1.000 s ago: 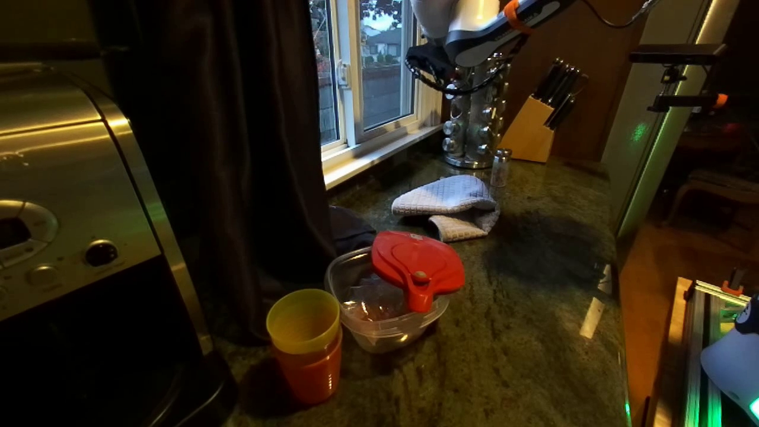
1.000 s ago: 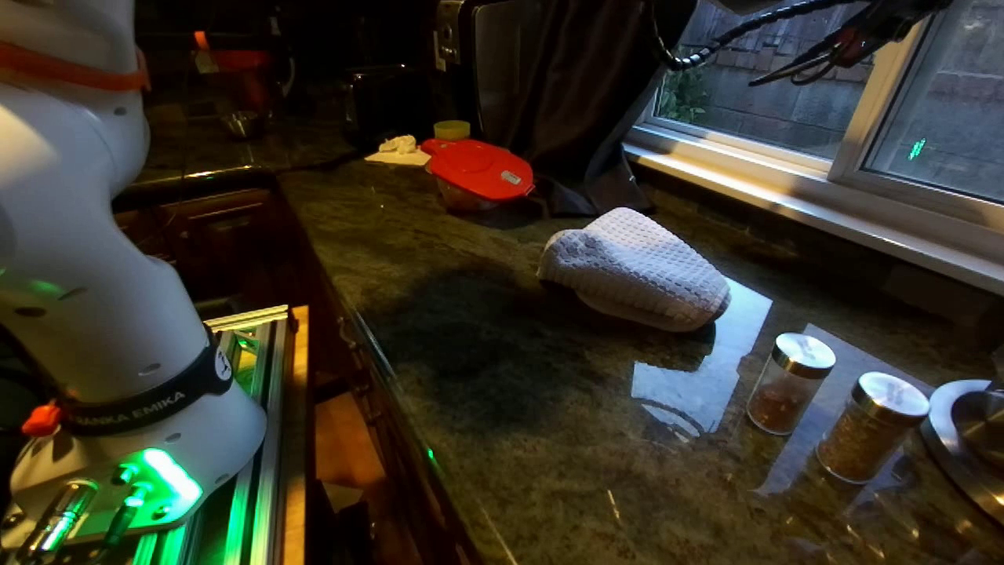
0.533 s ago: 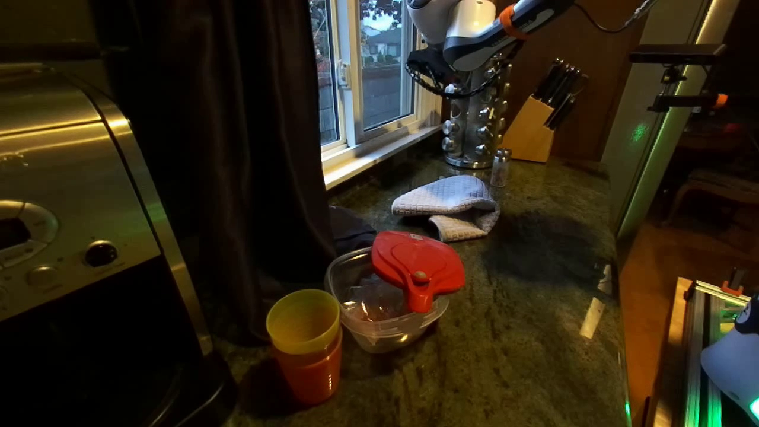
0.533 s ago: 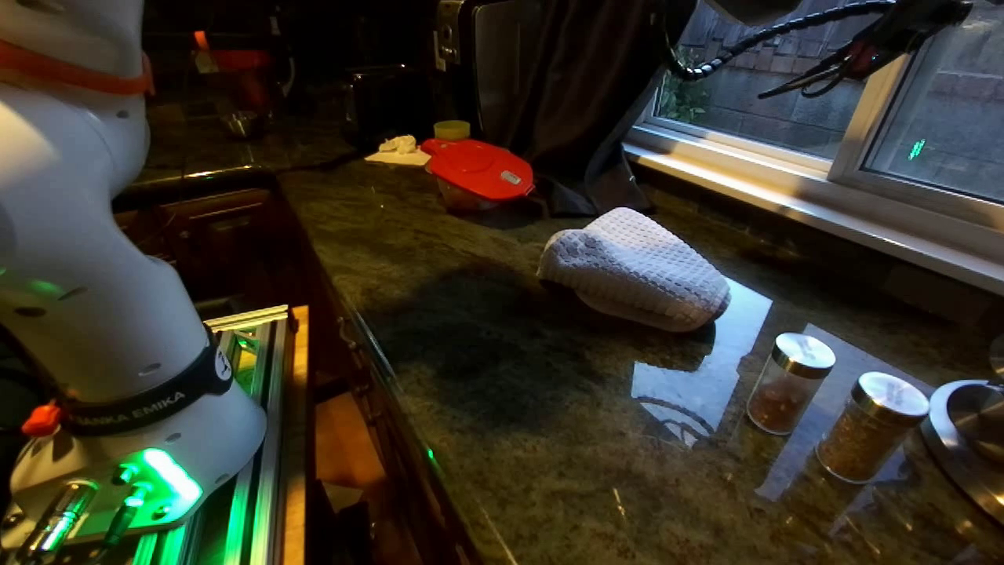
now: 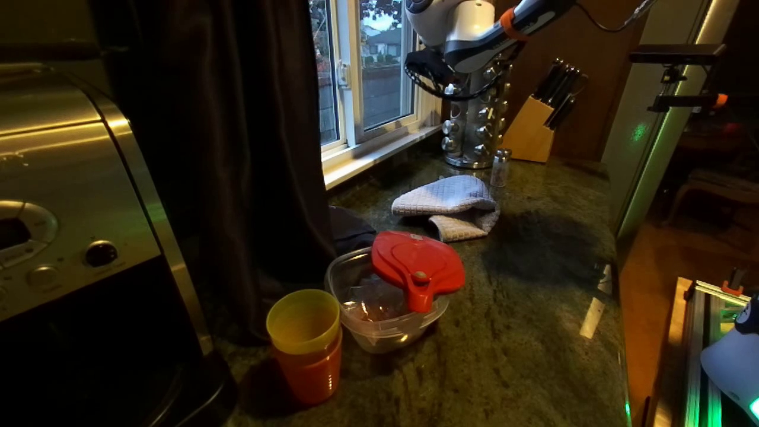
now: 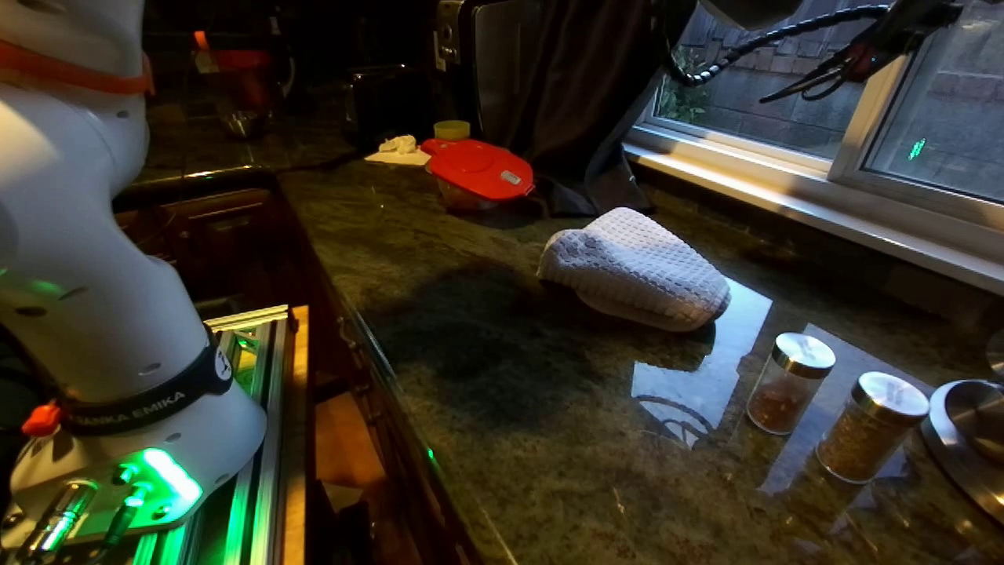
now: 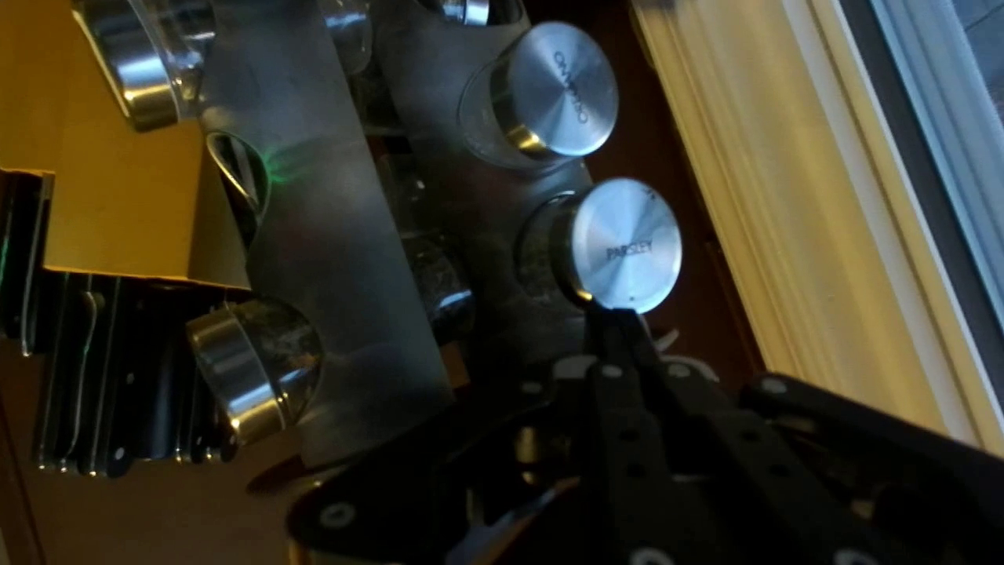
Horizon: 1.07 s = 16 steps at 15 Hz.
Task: Put one glass jar on the silver stand.
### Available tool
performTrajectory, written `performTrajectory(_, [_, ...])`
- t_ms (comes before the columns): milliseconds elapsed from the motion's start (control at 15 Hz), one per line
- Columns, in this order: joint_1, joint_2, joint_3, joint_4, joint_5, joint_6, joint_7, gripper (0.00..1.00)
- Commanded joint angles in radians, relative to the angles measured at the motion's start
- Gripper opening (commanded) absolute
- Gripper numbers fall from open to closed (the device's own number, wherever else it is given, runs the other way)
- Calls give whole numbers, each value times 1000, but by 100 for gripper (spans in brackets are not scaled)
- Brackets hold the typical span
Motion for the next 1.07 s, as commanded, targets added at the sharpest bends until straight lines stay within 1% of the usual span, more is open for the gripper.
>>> performTrajectory(0, [2, -54, 4, -68, -85, 72, 11, 0])
performTrajectory(133, [2, -65, 5, -73, -124, 90, 20, 0])
performTrajectory(200, [6, -64, 2, -68, -146, 78, 34, 0])
performTrajectory(467, [7, -71, 6, -71, -189, 20, 6, 0])
performTrajectory(867, [2, -67, 16, -83, -203, -65, -61, 0])
performTrajectory(1000, [0, -68, 20, -91, -204, -76, -84, 0])
